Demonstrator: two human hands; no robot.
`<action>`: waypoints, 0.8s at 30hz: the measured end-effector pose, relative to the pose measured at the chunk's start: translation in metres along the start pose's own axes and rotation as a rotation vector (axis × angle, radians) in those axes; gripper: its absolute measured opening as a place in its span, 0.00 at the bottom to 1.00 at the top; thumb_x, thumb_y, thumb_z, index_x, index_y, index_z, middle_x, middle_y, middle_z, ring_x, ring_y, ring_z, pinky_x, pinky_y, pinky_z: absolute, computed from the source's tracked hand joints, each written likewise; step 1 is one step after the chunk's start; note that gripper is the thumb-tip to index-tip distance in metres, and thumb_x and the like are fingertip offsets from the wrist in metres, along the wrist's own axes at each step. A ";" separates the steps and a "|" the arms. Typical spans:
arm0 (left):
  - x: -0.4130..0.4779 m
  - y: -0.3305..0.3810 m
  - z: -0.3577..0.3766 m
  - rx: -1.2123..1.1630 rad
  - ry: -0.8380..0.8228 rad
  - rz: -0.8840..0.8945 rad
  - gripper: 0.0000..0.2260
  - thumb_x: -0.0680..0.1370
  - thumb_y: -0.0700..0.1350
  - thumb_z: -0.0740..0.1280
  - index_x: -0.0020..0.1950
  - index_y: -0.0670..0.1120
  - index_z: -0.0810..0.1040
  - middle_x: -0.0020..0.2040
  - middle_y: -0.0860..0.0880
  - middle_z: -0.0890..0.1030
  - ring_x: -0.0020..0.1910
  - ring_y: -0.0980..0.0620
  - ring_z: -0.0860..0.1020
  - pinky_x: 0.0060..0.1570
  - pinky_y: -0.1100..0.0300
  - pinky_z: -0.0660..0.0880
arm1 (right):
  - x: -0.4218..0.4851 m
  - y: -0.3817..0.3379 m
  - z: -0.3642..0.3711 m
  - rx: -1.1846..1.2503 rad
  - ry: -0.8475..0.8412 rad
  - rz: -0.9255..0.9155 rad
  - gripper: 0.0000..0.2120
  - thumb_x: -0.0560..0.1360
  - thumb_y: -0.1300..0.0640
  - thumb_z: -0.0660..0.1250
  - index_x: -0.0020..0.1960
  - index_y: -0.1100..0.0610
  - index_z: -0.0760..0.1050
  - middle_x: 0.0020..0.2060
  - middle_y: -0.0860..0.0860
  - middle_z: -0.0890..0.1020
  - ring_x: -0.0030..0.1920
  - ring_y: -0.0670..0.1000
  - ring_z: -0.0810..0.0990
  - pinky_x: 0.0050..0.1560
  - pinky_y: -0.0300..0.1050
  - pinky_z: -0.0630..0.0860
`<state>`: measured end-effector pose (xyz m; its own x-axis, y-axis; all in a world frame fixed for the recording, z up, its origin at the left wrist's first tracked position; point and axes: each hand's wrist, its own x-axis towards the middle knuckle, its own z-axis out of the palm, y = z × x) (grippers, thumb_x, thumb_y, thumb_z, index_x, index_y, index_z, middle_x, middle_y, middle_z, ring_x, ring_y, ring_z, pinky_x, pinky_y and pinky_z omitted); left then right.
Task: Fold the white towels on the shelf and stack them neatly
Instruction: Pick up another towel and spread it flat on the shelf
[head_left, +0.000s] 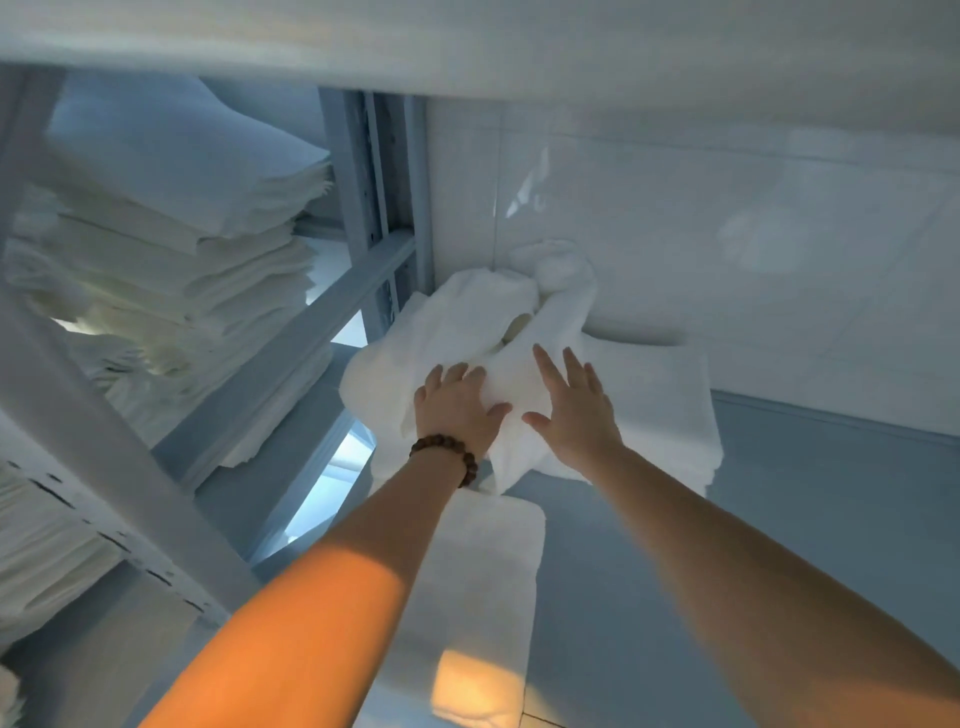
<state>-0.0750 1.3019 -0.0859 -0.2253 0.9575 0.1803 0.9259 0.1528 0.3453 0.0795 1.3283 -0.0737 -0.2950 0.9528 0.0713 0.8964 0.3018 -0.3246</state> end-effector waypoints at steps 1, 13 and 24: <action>0.003 0.002 0.001 0.009 0.009 -0.010 0.23 0.77 0.59 0.61 0.69 0.51 0.69 0.69 0.50 0.70 0.71 0.45 0.63 0.69 0.48 0.62 | 0.005 -0.003 -0.001 -0.007 -0.018 -0.010 0.37 0.77 0.48 0.63 0.75 0.41 0.40 0.77 0.52 0.45 0.76 0.60 0.46 0.71 0.63 0.57; -0.012 0.045 -0.014 -0.107 0.158 0.158 0.12 0.80 0.50 0.56 0.49 0.50 0.79 0.43 0.52 0.81 0.44 0.50 0.79 0.45 0.58 0.67 | 0.006 -0.001 -0.010 0.188 0.227 -0.023 0.10 0.77 0.60 0.60 0.52 0.55 0.79 0.62 0.56 0.75 0.59 0.58 0.75 0.57 0.55 0.74; -0.038 0.102 0.003 -0.225 -0.114 0.193 0.20 0.77 0.53 0.62 0.69 0.53 0.67 0.58 0.49 0.79 0.55 0.44 0.77 0.52 0.52 0.74 | -0.046 0.070 -0.068 0.484 0.605 0.053 0.08 0.73 0.70 0.61 0.43 0.61 0.78 0.38 0.53 0.81 0.41 0.53 0.78 0.43 0.45 0.73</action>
<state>0.0290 1.2816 -0.0606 -0.0044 0.9867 0.1627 0.8554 -0.0806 0.5117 0.1785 1.3081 -0.0359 0.1006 0.8592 0.5017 0.6192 0.3406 -0.7075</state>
